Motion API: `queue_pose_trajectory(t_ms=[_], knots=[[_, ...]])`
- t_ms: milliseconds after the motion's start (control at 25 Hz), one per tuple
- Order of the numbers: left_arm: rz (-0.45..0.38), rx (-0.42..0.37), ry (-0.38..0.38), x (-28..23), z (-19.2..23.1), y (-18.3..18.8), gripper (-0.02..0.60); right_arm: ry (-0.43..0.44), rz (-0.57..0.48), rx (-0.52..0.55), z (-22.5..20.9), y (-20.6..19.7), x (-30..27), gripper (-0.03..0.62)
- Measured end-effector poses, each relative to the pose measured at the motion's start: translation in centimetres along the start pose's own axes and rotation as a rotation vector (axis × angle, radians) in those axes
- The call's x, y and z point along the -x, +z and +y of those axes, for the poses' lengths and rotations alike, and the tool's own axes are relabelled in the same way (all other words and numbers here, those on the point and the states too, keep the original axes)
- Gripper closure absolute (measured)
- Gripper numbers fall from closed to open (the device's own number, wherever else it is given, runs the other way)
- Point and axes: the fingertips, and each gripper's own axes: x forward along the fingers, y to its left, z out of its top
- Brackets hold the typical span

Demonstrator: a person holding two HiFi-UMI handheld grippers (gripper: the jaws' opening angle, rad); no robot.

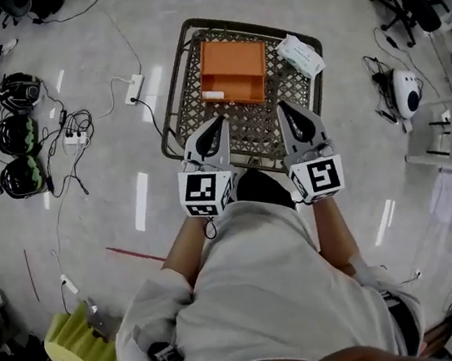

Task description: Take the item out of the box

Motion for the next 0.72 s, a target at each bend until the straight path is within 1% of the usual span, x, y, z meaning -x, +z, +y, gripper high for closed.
queue_pose_trajectory(t_ms=[160,360,560,720], knots=[[0.018,0.010,0.086,-2.8,0.9,0.1,0.572,0.109,0.008,0.000,-2.1,-0.9,-3.4,0.589],[0.050,0.001,0.200,-4.3,2.4,-0.7,0.572,0.224,0.027,-0.007,-3.6,-3.1,-7.2,0.589],[0.106,0.040,0.306,-2.8,5.0,-2.6,0.572,0.315,0.082,-0.012,-2.1,-5.1,-9.9,0.589],[0.125,0.084,0.358,-2.3,7.6,-3.9,0.572,0.365,0.128,0.016,-0.6,-6.5,-12.0,0.589]])
